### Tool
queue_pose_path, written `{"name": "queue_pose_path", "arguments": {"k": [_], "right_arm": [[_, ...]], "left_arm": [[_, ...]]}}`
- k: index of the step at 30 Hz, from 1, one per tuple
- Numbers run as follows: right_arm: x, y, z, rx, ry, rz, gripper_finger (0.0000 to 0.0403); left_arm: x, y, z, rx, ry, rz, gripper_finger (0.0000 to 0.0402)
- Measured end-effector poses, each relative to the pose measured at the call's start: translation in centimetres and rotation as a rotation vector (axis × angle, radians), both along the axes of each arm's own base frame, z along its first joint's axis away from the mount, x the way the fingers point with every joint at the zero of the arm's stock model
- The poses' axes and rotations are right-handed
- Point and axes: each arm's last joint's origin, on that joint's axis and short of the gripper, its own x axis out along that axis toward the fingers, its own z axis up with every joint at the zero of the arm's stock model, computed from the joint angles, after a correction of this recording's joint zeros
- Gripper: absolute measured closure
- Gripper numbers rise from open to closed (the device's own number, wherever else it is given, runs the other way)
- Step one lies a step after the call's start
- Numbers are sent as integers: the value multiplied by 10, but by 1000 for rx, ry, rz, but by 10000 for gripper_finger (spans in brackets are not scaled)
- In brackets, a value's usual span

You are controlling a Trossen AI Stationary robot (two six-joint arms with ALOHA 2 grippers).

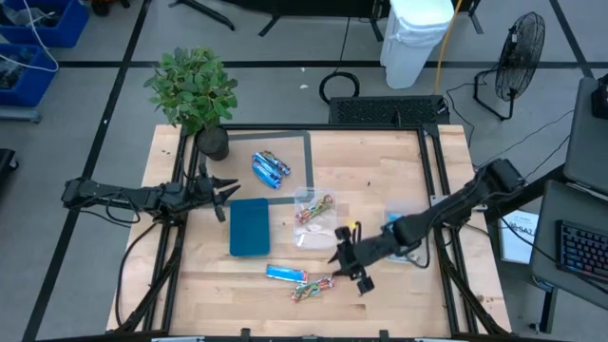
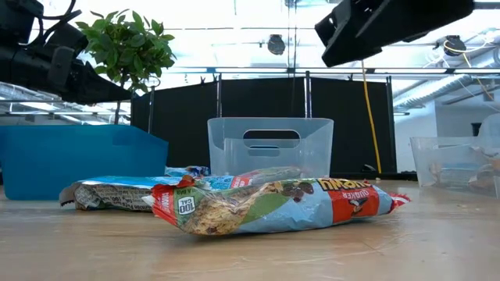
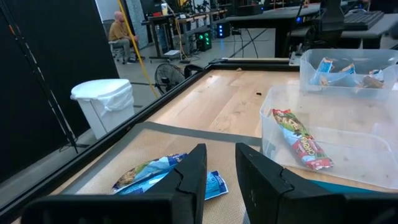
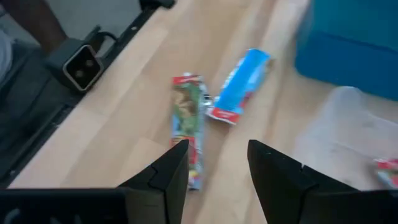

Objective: Pick and place Granola Bars by type
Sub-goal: Put the red granola bar into the left transparent bin

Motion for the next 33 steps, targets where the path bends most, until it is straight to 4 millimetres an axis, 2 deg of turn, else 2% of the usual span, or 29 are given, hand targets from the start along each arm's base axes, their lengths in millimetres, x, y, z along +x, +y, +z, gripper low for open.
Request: {"name": "queue_pose_path", "arguments": {"k": [7,12,15,33], "right_arm": [[15,29,-31,-44,78,50,245],[19,32,-60,-135,125,2,245],[22,33,-71,-149,133,-18,245],[17,51,-73,-55,132,-7,245]], "left_arm": [[0,0,0,0,-1,0,309],[0,0,0,0,-1,0,309],[0,0,0,0,-2,0,309],[0,0,0,0,-1,0,309]]}}
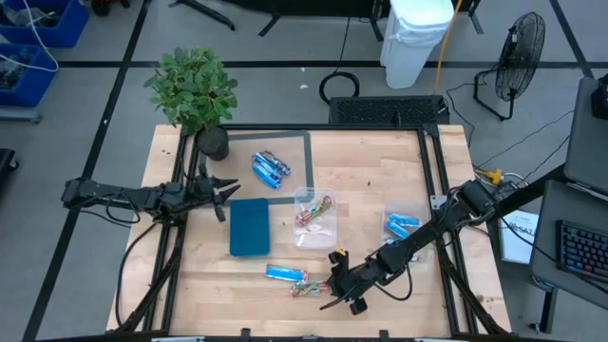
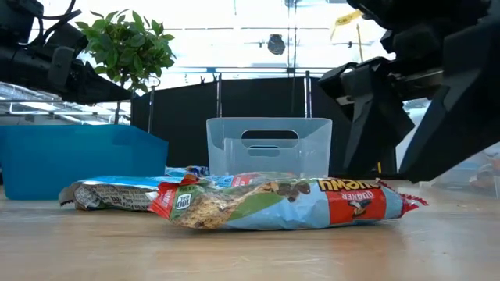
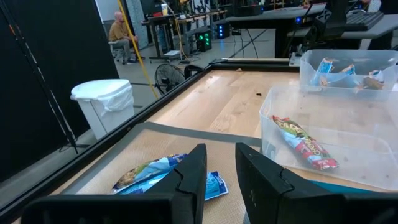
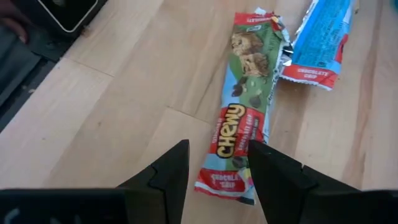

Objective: Pick and place Granola Bars by type
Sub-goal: Put the red granola bar into the left transparent bin

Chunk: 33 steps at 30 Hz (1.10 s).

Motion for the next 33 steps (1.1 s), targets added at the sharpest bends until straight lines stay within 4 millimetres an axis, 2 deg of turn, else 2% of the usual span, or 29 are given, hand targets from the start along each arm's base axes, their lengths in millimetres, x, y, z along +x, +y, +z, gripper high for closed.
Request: {"name": "queue_pose_path", "arguments": {"k": [5,13,20,24,30,33], "right_arm": [[2,-4,-1,-23,-11,-29,245],[2,-6,-16,-35,20,-40,245],[4,-5,-17,-33,7,-26,249],[4,-6,-17,-6,24,18,286],[6,-8,-16,37,47,91,387],[6,-8,-16,28,46,104,393]], "left_arm": [[0,0,0,0,0,0,309],[0,0,0,0,0,0,309],[0,0,0,0,0,0,309],[0,0,0,0,0,0,309],[0,0,0,0,0,0,309],[0,0,0,0,0,0,309]]}}
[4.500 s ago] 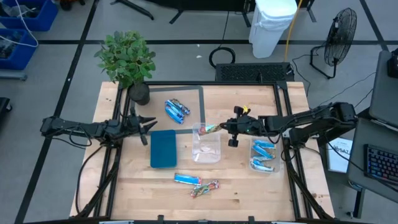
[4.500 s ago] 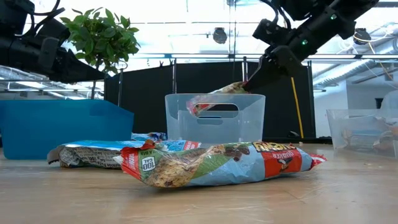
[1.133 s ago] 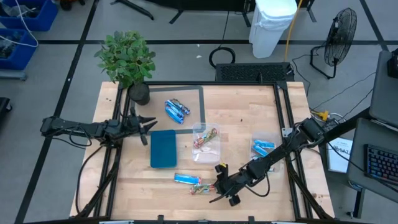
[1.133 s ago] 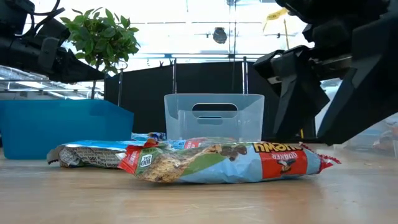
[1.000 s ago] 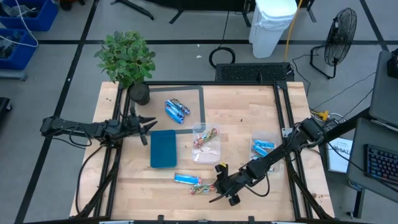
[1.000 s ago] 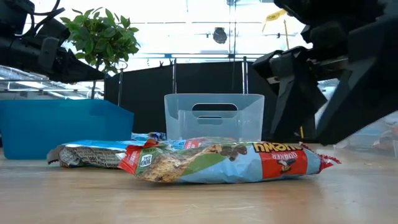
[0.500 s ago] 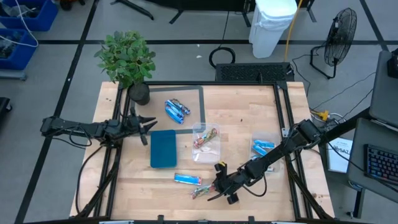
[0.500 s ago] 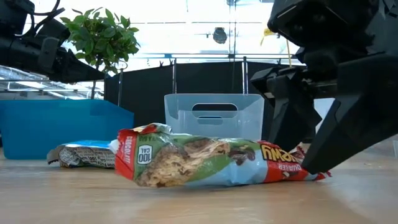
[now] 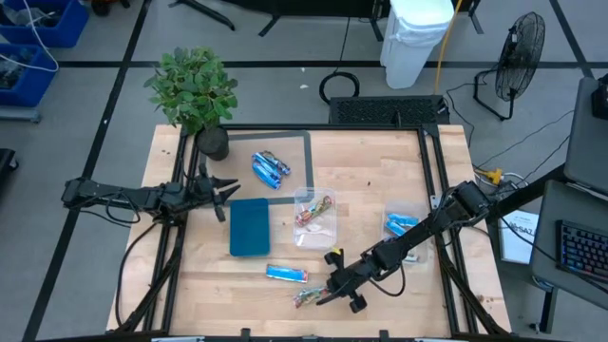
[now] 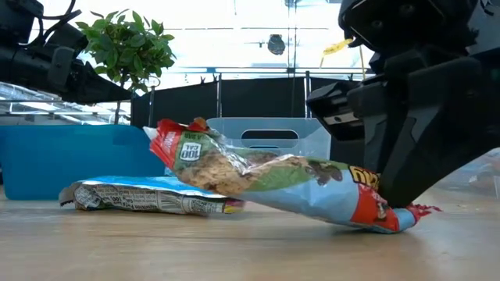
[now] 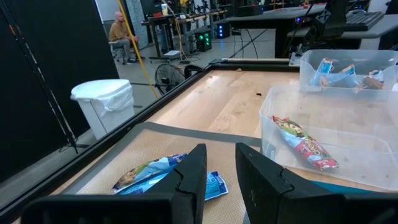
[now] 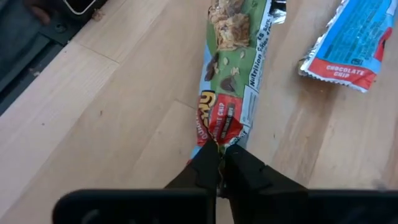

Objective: Pick and place Granola Bars by type
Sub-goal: Put the red granola bar into the left transparent bin

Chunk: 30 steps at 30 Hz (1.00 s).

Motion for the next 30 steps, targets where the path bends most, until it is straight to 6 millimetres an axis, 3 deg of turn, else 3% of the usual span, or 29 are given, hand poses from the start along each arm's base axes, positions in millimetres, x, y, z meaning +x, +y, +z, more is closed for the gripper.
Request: {"name": "queue_pose_path", "arguments": {"k": [10,20,25,30], "right_arm": [[-5,1,8,-15,-5,30,401],[-14,-2,40,-13,-50,20,402],[-27,-10,60,-2,-64,7,402],[-53,-29,73,-9,-119,-65,403]], "left_arm": [[0,0,0,0,0,0,309],[0,0,0,0,0,0,309],[0,0,0,0,0,0,309],[0,0,0,0,0,0,309]]}}
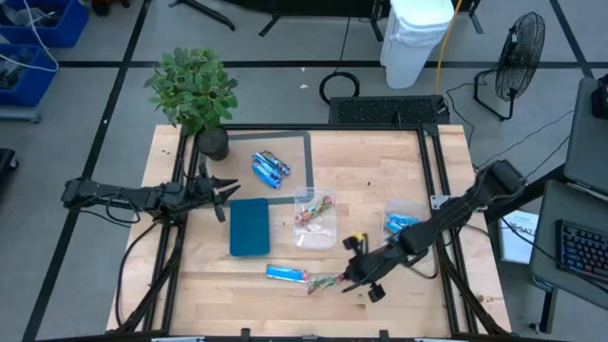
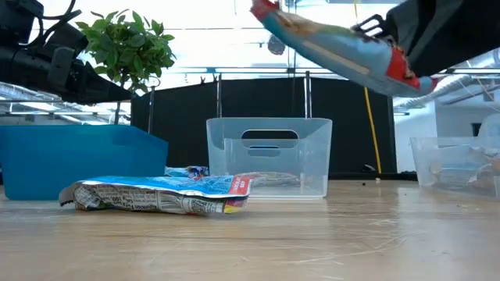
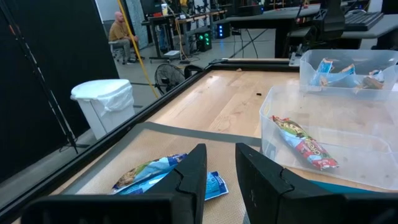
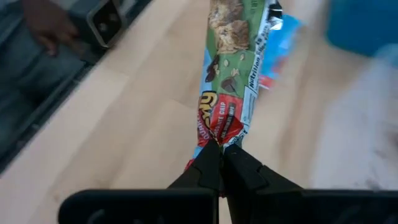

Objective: Pick and place Granola Bars by type
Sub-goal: Put the red granola bar into the left transparent bin

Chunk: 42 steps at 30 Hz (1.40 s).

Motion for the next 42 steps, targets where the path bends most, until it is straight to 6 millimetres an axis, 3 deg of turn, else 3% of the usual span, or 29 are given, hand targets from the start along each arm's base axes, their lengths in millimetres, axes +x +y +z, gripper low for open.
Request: {"name": "queue_pose_path", "arguments": {"k": [6,16,25,33,42], "right_arm": [[-36,-32,11,16,-124,-110,403],[-75,-89,7,54,-564,-170,403],[-81,-135,9,41,-800,-340,403],[-84,-180,17,-9,-864,-455,403],[-103,-230,26,21,-912,-581,403]], "left_arm": [[0,0,0,0,0,0,309],[0,0,0,0,0,0,309],[0,0,0,0,0,0,309],[0,0,0,0,-1,0,309],[0,0,0,0,0,0,309]]}}
